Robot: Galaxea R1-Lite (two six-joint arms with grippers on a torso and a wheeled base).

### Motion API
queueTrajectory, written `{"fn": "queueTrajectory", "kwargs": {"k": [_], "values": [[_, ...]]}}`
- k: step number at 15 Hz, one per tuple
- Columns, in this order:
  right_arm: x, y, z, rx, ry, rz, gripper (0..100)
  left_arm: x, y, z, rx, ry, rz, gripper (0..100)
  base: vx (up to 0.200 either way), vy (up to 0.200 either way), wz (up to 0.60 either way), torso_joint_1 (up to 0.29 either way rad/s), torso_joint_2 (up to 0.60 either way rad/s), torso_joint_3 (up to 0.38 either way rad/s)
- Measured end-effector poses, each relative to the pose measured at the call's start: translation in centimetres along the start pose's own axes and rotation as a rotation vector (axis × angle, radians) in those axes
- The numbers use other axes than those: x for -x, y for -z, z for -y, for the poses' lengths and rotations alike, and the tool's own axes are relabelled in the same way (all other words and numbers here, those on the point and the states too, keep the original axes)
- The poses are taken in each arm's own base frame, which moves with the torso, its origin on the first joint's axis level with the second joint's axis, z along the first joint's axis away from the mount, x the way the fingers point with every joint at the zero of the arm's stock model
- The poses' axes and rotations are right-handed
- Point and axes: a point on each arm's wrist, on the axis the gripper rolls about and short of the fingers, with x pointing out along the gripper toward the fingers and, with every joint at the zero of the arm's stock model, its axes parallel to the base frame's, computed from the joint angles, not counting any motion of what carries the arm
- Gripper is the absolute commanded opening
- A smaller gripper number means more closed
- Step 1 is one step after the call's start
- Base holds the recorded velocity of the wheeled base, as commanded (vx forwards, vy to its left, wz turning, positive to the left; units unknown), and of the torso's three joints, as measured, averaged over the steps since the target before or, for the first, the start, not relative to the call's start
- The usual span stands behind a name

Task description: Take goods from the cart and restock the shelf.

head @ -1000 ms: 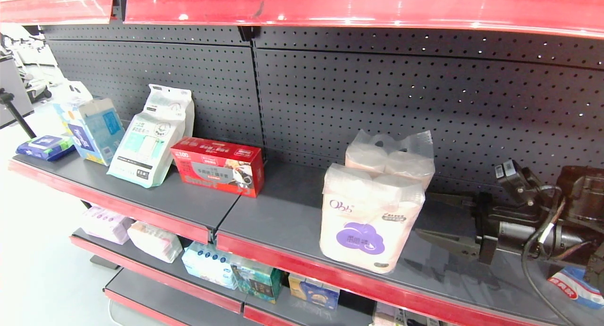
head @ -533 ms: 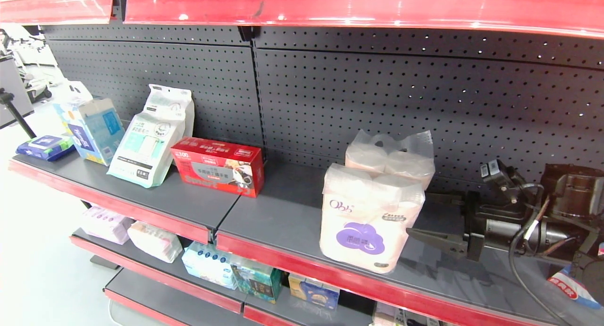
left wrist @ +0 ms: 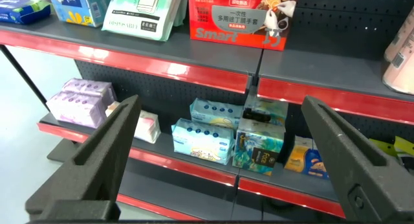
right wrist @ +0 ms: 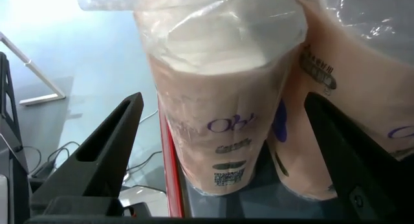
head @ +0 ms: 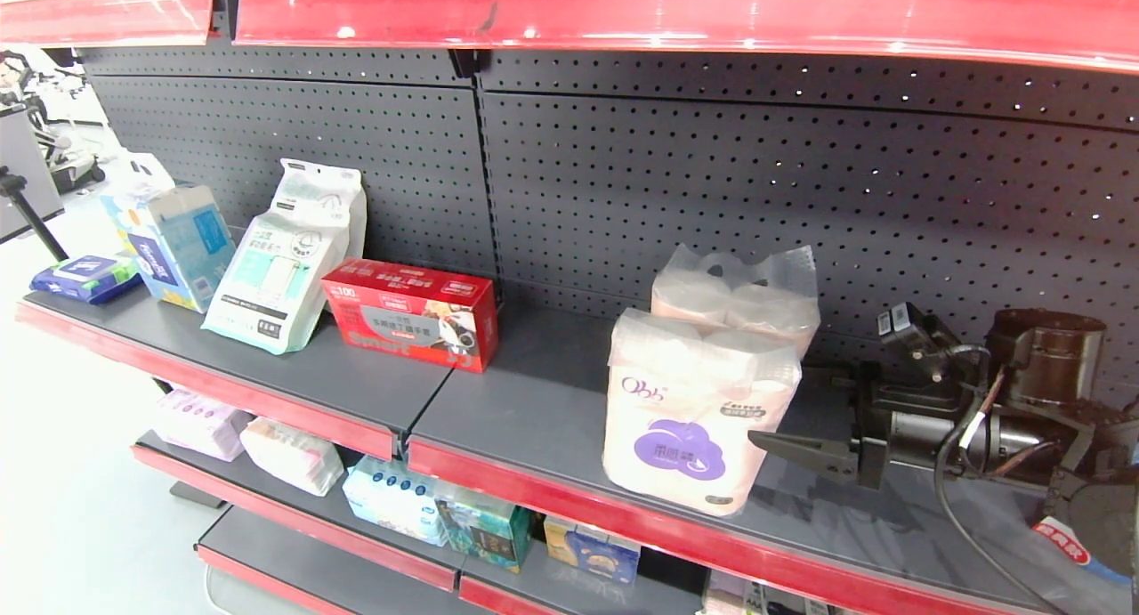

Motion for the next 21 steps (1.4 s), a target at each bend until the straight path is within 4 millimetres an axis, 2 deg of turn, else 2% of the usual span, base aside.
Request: {"fn": "queueTrajectory", "kwargs": {"k": [21], "values": [[-1.6, 0.2, -1.1, 0.004, -0.014, -0.029, 100, 0.0, 0.0, 0.0, 0.000, 0.000, 0.000, 100, 0.000, 0.000, 0.00, 0.000, 0.00, 0.000]]}}
